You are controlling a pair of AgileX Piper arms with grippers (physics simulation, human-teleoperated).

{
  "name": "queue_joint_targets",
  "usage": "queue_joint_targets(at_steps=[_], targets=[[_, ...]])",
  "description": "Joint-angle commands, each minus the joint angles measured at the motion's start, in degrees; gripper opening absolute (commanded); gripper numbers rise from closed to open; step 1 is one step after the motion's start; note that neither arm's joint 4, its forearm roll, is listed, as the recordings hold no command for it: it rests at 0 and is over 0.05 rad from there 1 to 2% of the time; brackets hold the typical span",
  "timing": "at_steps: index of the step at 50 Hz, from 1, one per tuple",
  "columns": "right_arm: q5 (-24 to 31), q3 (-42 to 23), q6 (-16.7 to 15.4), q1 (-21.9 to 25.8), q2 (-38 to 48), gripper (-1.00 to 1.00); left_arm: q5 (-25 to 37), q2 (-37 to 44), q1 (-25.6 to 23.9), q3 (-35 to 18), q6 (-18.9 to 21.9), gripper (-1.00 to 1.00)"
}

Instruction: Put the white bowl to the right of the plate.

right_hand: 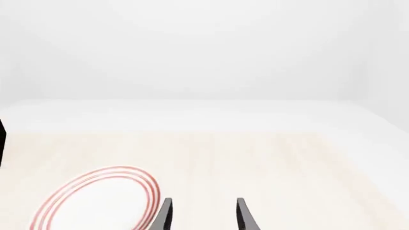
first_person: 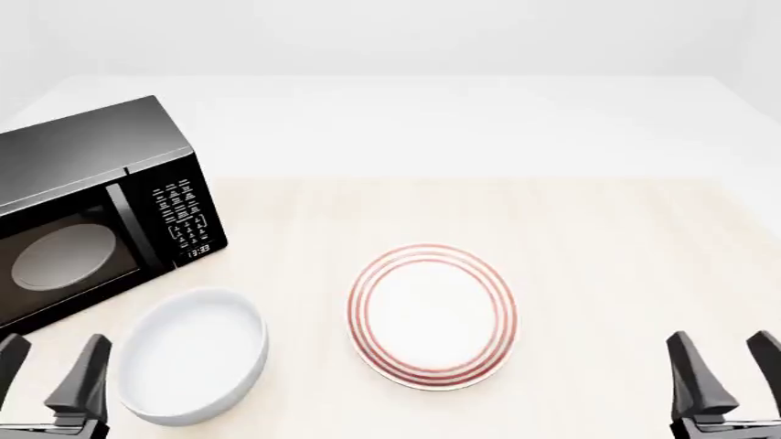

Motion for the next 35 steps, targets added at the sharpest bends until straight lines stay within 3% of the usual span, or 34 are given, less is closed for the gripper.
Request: queue_joint_targets(at_steps=[1, 9, 10, 13, 14, 16, 19, 20, 23, 24, 25, 28, 32, 35], targets=[[1.48, -0.1, -0.08, -0.78, -1.19, 1.0, -0.06, 0.25, 0.0, -0.15, 0.0, 1.0], [1.24, 0.09, 0.02, -0.69, -0.87, 1.0, -0.06, 0.25, 0.0, -0.15, 0.0, 1.0], [1.28, -0.17, -1.3, -0.45, -1.4, 1.0, -0.06, 0.25, 0.0, -0.15, 0.0, 1.0], [0.56, -0.62, 1.61, -0.3, -1.57, 1.0, -0.06, 0.25, 0.0, -0.15, 0.0, 1.0], [0.61, -1.15, -1.46, 1.45, -1.42, 1.0, -0.06, 0.25, 0.0, -0.15, 0.0, 1.0], [0.45, -1.75, -1.61, 0.94, -1.54, 1.0, -0.06, 0.25, 0.0, -0.15, 0.0, 1.0], [4.48, -4.58, -2.35, -0.82, -0.55, 1.0, -0.06, 0.25, 0.0, -0.15, 0.0, 1.0], [5.64, -7.0, -0.73, 1.15, -1.46, 1.0, -0.06, 0.25, 0.0, -0.15, 0.0, 1.0], [7.77, -9.95, -3.07, 3.57, -0.13, 1.0, -0.06, 0.25, 0.0, -0.15, 0.0, 1.0], [7.44, -10.22, -2.17, 4.82, 0.45, 1.0, -0.06, 0.25, 0.0, -0.15, 0.0, 1.0], [5.7, -10.78, -5.32, 6.63, 3.12, 1.0, -0.06, 0.25, 0.0, -0.15, 0.0, 1.0], [3.37, -12.11, -7.4, 9.33, 7.52, 1.0, -0.06, 0.25, 0.0, -0.15, 0.0, 1.0], [1.97, -14.34, -6.72, 10.25, 10.48, 1.0, -0.06, 0.25, 0.0, -0.15, 0.0, 1.0], [-2.2, -15.66, -7.59, 12.89, 16.56, 1.0, -0.06, 0.25, 0.0, -0.15, 0.0, 1.0]])
